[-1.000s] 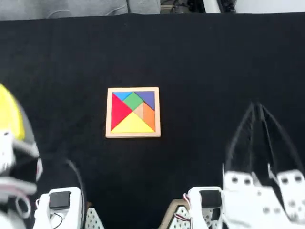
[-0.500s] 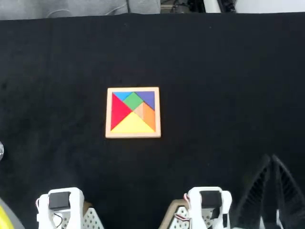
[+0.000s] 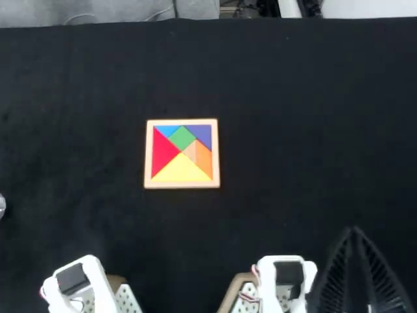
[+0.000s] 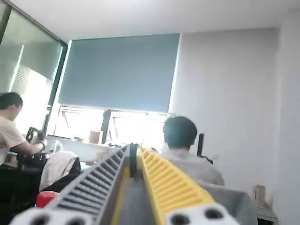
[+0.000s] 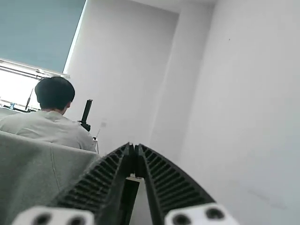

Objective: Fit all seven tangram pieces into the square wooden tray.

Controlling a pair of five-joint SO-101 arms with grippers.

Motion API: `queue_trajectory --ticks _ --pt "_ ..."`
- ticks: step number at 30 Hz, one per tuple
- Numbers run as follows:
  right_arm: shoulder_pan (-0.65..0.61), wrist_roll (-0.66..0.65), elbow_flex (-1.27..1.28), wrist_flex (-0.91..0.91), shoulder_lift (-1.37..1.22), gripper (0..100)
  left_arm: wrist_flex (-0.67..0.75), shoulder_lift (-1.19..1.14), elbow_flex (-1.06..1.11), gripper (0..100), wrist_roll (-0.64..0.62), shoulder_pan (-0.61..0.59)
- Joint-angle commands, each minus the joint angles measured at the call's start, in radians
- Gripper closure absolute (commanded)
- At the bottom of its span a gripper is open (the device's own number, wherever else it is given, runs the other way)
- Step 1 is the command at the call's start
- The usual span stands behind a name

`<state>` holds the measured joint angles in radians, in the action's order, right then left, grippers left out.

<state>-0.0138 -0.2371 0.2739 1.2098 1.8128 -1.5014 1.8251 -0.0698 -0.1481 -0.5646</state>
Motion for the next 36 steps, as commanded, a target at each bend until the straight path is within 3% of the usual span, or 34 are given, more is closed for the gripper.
queue_trajectory --ticks 1,5,11,13,18,28,31,36 --pt "-0.005 0.002 -0.018 0.017 0.079 98.6 0.051 -0.003 0.157 97 0.002 -0.015" --pt "-0.005 0.002 -0.012 0.017 0.079 98.6 0.193 -0.003 0.395 87 0.002 0.059" --pt "-0.005 0.002 -0.010 0.020 0.079 98.6 0.241 0.000 0.587 79 0.009 0.524" --pt "-0.005 0.002 -0.010 0.043 0.079 98.6 0.244 0.000 0.610 79 0.025 0.613" --pt "-0.005 0.002 0.021 0.130 0.079 98.5 0.288 -0.002 0.697 79 0.118 0.532" --pt "-0.008 0.000 0.369 0.137 0.082 98.4 0.313 -0.002 1.130 79 0.121 0.467" --pt "-0.008 -0.005 0.593 0.051 0.082 98.4 0.511 -0.002 1.336 79 0.144 0.464" --pt "-0.006 -0.008 1.006 -0.307 0.081 98.4 1.073 -0.005 1.779 79 0.351 0.433"
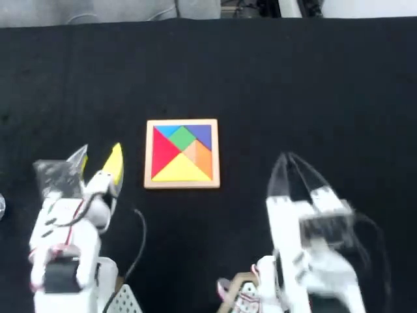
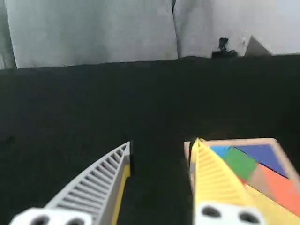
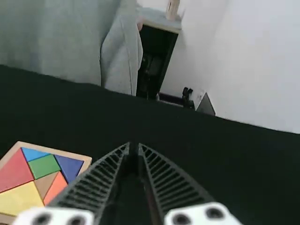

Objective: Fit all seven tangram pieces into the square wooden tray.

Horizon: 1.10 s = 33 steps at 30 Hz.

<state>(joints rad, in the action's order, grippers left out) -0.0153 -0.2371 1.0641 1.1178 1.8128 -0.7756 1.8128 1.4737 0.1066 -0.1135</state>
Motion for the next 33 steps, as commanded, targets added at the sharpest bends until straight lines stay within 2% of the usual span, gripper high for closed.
queue_trajectory --ticks 1,7,9,13,18,21,24,29,33 --pt "-0.003 -0.008 0.278 -0.292 0.081 98.4 0.367 0.000 0.223 79 0.123 -0.016" --pt "-0.003 -0.008 0.602 -0.747 0.081 98.4 0.322 -0.011 0.226 79 0.098 0.030" --pt "-0.002 0.000 0.619 -0.781 0.068 98.4 0.318 -0.011 0.226 79 0.098 0.035" --pt "-0.009 0.000 0.622 -0.658 0.059 98.4 0.310 -0.012 0.226 79 0.083 0.030" --pt "-0.005 0.000 0.622 -0.456 0.059 98.3 0.157 -0.012 0.226 79 -0.114 0.035" --pt "-0.008 0.000 0.622 -0.301 0.058 98.3 0.057 -0.012 0.226 79 -0.181 0.030" --pt "-0.008 -0.008 0.622 -0.130 0.056 98.3 -0.092 -0.011 0.226 79 -0.183 0.028" --pt "-0.009 -0.002 0.622 0.126 0.059 98.3 -0.454 -0.002 0.226 79 -0.183 0.036" --pt "-0.005 -0.002 0.622 0.176 0.059 98.3 -0.479 -0.006 0.226 79 -0.183 0.028"
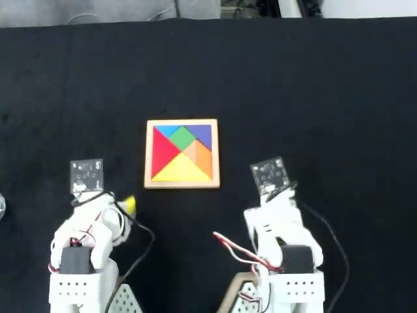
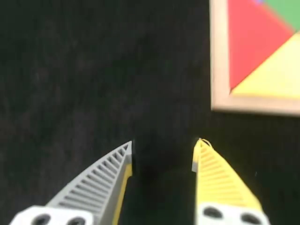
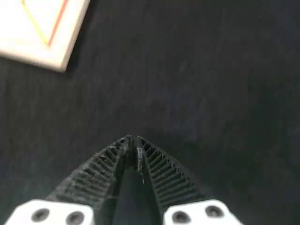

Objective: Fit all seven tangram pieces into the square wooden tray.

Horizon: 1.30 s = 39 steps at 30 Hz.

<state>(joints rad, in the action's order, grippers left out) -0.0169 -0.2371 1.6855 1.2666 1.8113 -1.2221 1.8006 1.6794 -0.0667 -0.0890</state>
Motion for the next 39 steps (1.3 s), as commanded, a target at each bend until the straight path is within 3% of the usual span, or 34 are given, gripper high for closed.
queue_trajectory --ticks 1,11,15,26,39 --pt "-0.002 -0.002 0.001 0.028 0.061 98.3 -0.037 0.002 0.021 79 -0.009 0.004" --pt "0.044 0.000 0.001 -0.040 0.061 98.3 -0.044 0.003 0.021 79 -0.003 0.012" --pt "0.084 0.012 0.001 -0.078 0.061 98.3 -0.044 0.003 0.021 79 0.084 0.012" --pt "0.091 0.259 0.001 -0.075 0.061 98.6 -0.044 0.006 0.021 79 0.097 0.004" --pt "0.083 0.253 0.001 0.025 0.062 98.5 -0.044 0.009 0.021 79 0.095 0.007"
